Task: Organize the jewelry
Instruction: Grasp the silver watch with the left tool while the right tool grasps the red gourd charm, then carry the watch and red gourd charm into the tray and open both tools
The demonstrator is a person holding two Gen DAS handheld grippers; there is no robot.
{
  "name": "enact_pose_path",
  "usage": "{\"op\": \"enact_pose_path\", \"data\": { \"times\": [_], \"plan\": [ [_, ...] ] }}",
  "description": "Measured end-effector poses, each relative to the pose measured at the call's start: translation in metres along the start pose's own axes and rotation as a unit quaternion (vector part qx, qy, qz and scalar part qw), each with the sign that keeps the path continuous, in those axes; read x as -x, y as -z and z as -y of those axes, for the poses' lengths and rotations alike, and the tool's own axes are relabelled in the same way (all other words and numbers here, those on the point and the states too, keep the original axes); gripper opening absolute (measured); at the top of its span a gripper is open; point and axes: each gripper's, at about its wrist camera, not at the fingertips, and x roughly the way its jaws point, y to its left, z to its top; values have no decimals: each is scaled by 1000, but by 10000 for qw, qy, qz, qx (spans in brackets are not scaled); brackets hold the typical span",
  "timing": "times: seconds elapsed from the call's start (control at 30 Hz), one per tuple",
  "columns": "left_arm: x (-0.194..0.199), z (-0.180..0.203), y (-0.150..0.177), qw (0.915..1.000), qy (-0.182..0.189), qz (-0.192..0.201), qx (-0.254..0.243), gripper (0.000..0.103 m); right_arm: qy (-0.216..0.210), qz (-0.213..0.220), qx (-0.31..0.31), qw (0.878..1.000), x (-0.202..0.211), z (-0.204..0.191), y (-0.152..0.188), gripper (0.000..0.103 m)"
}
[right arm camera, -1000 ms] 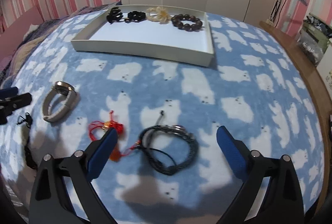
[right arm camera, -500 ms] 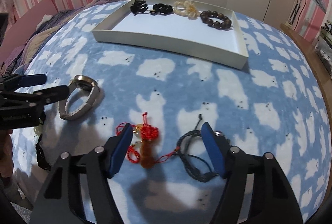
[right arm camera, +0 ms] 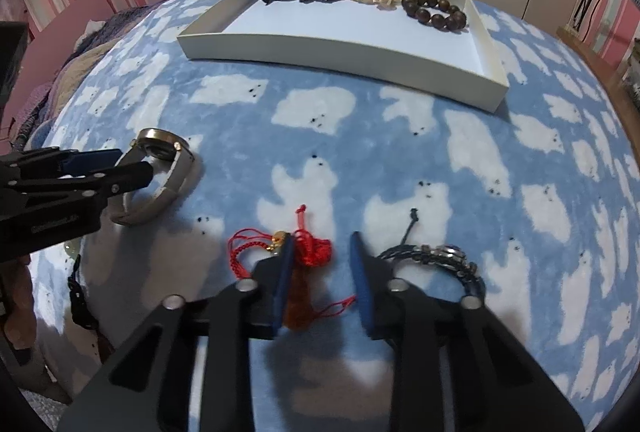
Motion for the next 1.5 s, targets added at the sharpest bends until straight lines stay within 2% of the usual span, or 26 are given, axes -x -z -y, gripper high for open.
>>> {"op": "enact_pose_path", "data": {
  "times": [0.2,0.27,0.33,0.4,0.7,0.9,1.1,1.23,1.33,1.5],
  "plan": [
    [-5,2,1,10000,-26,-82,-48,19,-66,41,12,10000,0,0,0,13],
    [-4,3,0,9999,-62,-71,-47,17,-72,111,26,9999,2,1,-2,12],
    [-4,2,0,10000,-73,-53,-11,8,-112,168,8,9998,5,3,-4,12],
    [-3,1,-1,9999,-95,-34,18,5,-153,208,-12,9997,7,6,-6,12],
    [8,5,-6,9999,-68,79,-12,5,-237,450,-45,9987,18,16,-18,11],
    [29,11,-24,9994,-69,302,-134,5,-183,739,30,9971,32,23,-38,11],
    [58,12,-59,9977,82,642,-206,6,-217,1108,80,9936,49,31,-75,11],
    [67,9,-101,9960,186,840,-247,6,-268,1262,-8,9916,49,40,-113,11],
    [58,5,-133,9958,270,851,-205,6,-156,1345,-45,9908,42,45,-145,11],
    [13,2,-180,9977,234,617,-124,6,33,1108,-96,9938,3,48,-190,11]
  ]
}}
